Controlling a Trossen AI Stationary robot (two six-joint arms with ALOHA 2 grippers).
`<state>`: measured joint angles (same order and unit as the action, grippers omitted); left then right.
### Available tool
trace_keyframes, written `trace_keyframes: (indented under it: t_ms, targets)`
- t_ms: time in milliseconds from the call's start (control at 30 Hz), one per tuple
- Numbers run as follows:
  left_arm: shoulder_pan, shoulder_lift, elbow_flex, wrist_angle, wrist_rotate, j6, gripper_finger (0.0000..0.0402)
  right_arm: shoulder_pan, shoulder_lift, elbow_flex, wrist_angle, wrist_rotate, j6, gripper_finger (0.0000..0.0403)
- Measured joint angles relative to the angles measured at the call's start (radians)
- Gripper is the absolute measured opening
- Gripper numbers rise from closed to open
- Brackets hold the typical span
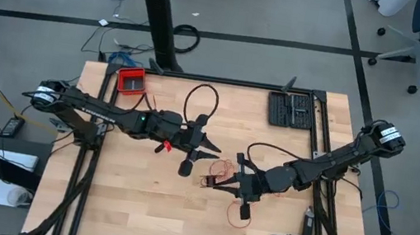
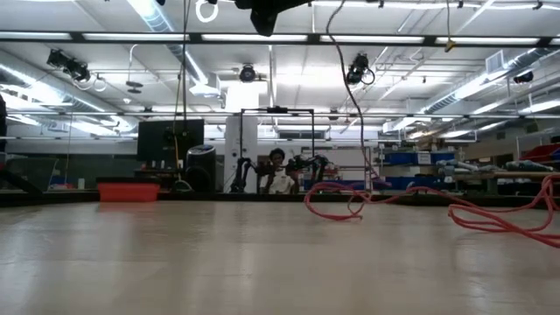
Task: Coil cords
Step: Coil the red wire onto the spool
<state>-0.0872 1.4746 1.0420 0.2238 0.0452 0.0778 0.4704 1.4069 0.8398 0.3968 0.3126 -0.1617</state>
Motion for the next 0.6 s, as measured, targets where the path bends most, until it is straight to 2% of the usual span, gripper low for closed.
trace_keyframes:
  t_ms: [167,367,600]
  targets:
    - [0.000,0.000,0.000,-0.037,0.050,-0.025,0.0085,0.034,-0.054,0.000,0.009,0.028,-0.045,0.0006]
    - [-0.004,0.036,0.001,-0.023,0.107,-0.180,0.0085,0.078,-0.114,0.000,0.010,0.182,-0.124,0.0006]
    - [-0.030,0.152,0.000,0.110,0.099,-0.214,0.0085,0.079,-0.117,0.000,0.024,0.295,-0.140,0.0006]
